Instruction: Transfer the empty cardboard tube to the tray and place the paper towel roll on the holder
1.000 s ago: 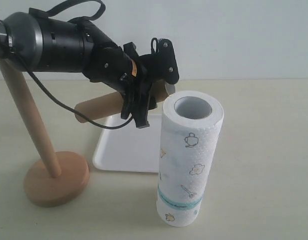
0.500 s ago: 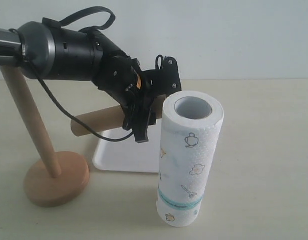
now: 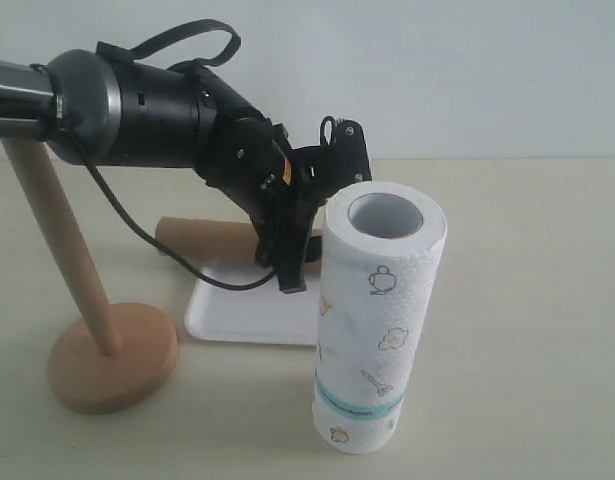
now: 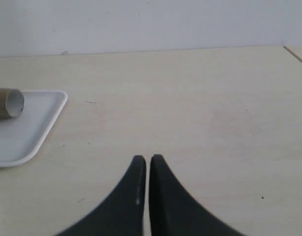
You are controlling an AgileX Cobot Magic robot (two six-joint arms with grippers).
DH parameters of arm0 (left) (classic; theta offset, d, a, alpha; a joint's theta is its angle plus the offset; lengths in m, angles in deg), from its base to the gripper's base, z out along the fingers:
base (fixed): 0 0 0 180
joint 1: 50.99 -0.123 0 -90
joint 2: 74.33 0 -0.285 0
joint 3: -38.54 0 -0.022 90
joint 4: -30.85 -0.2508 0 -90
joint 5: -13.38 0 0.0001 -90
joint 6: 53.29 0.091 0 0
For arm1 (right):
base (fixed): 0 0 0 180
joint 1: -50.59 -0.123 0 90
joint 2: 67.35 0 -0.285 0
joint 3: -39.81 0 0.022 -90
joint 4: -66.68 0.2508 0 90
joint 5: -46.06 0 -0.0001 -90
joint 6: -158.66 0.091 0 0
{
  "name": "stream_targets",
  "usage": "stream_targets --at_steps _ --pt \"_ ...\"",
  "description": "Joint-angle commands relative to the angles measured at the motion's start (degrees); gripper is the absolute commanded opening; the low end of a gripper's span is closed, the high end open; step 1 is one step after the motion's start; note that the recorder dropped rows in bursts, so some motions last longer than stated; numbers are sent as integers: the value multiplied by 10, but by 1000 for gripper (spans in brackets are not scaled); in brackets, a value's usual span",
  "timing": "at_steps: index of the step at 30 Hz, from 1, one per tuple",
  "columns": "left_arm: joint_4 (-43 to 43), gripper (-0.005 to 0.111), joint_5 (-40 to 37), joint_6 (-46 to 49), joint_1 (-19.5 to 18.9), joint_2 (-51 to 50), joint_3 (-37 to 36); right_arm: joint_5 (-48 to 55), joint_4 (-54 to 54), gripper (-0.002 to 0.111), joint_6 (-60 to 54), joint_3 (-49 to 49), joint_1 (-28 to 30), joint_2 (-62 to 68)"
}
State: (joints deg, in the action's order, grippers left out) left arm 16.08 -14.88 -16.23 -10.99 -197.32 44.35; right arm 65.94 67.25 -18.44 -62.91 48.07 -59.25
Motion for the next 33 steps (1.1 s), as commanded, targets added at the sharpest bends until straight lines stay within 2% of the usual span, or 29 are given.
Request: stream_targets --at_steps 1,5,8,11,13,17,26,28,33 --pt "-13 62 1 1 5 -1 4 -7 0 3 -3 -1 2 -3" --pt "-149 60 8 -35 2 -1 4 -7 0 3 -3 -1 2 -3" --pt "-259 52 40 -140 -21 -12 4 -7 0 3 -3 -1 2 -3" --pt "-292 39 49 -211 -45 -25 4 -7 0 3 -3 -1 2 -3" --pt "-293 30 47 -223 -49 -27 4 -7 0 3 -3 -1 2 -3" --pt "-293 4 56 -227 -47 -27 4 -7 0 3 -3 -1 2 -3" --pt "-326 4 38 -238 -47 -7 4 -7 0 3 -3 -1 2 -3" --pt "-358 4 38 -272 -47 24 4 -7 0 3 -3 -1 2 -3" --pt "-355 4 47 -301 -29 130 23 -7 0 3 -3 -1 2 -3"
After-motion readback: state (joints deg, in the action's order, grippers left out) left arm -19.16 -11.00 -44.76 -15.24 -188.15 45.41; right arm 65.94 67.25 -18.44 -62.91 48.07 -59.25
